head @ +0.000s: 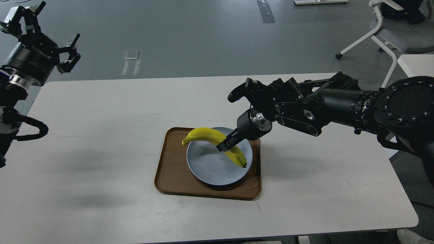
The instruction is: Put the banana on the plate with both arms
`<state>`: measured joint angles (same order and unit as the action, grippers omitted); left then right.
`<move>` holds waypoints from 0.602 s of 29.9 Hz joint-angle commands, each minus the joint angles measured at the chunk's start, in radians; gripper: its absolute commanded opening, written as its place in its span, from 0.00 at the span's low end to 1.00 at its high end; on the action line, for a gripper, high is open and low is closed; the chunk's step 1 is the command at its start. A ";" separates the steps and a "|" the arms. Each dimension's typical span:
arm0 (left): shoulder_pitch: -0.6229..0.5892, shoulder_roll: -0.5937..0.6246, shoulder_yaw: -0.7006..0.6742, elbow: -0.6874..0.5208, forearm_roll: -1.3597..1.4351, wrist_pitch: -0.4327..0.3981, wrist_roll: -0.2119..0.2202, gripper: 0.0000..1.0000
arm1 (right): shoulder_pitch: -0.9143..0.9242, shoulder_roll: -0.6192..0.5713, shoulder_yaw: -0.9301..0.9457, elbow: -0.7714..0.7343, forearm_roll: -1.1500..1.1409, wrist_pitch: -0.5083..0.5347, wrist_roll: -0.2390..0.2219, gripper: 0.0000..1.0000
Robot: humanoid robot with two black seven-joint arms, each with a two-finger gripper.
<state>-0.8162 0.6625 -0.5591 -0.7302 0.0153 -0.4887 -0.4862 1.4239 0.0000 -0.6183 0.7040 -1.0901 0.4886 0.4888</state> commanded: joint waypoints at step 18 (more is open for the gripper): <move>-0.001 -0.001 -0.001 0.000 0.000 0.000 0.000 0.98 | 0.076 -0.142 0.060 -0.009 0.157 0.000 0.000 0.93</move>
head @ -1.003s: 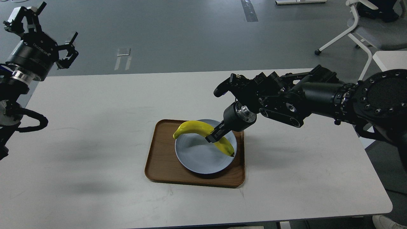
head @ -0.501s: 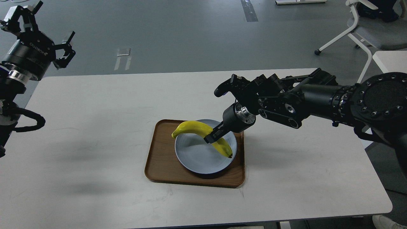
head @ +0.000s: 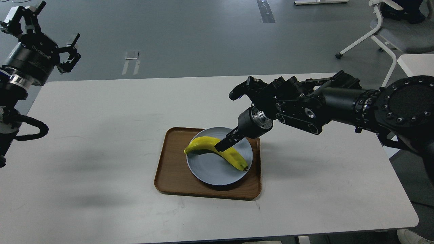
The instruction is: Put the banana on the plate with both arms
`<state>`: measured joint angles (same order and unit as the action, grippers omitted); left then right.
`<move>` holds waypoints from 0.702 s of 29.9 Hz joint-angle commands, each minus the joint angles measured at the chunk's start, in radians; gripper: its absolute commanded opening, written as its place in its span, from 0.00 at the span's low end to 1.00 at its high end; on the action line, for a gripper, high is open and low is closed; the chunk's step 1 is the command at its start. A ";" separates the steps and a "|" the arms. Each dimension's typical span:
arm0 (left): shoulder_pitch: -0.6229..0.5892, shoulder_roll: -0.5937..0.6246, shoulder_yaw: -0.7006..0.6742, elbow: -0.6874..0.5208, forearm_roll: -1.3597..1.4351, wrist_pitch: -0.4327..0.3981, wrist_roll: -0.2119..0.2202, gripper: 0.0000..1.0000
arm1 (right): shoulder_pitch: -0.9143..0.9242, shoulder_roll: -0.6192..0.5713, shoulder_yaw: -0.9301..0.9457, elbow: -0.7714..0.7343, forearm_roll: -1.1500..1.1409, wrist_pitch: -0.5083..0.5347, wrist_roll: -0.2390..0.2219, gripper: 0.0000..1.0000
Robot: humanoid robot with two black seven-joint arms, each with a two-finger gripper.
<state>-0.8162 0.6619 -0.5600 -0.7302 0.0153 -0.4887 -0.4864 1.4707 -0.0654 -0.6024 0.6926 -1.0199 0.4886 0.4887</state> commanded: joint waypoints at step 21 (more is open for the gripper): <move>0.034 -0.041 0.022 0.000 0.061 0.000 0.003 0.98 | -0.581 -0.524 0.834 0.013 0.943 0.000 0.000 0.96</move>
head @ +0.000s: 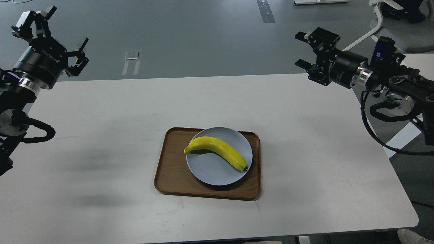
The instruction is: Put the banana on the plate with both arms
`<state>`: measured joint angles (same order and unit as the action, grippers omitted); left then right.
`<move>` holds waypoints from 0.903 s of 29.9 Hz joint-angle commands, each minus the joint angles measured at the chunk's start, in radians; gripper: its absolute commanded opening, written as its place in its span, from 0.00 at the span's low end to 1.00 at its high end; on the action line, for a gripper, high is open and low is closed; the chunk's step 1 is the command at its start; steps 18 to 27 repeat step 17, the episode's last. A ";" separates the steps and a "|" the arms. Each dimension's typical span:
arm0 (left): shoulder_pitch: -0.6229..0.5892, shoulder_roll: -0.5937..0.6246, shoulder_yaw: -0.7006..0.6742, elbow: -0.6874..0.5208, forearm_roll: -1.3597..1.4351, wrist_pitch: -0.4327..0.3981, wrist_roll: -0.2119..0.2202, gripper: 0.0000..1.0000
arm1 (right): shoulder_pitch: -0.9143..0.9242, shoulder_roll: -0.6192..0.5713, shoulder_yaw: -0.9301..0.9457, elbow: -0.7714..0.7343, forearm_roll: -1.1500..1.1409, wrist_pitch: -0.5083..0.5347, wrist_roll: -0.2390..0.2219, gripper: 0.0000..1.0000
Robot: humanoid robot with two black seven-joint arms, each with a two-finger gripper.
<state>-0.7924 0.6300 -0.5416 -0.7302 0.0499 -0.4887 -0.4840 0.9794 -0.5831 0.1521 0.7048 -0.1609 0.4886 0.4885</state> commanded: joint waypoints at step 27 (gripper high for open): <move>0.101 -0.084 -0.007 0.003 0.189 0.000 -0.001 0.98 | -0.265 0.019 0.207 0.007 0.221 0.000 0.000 1.00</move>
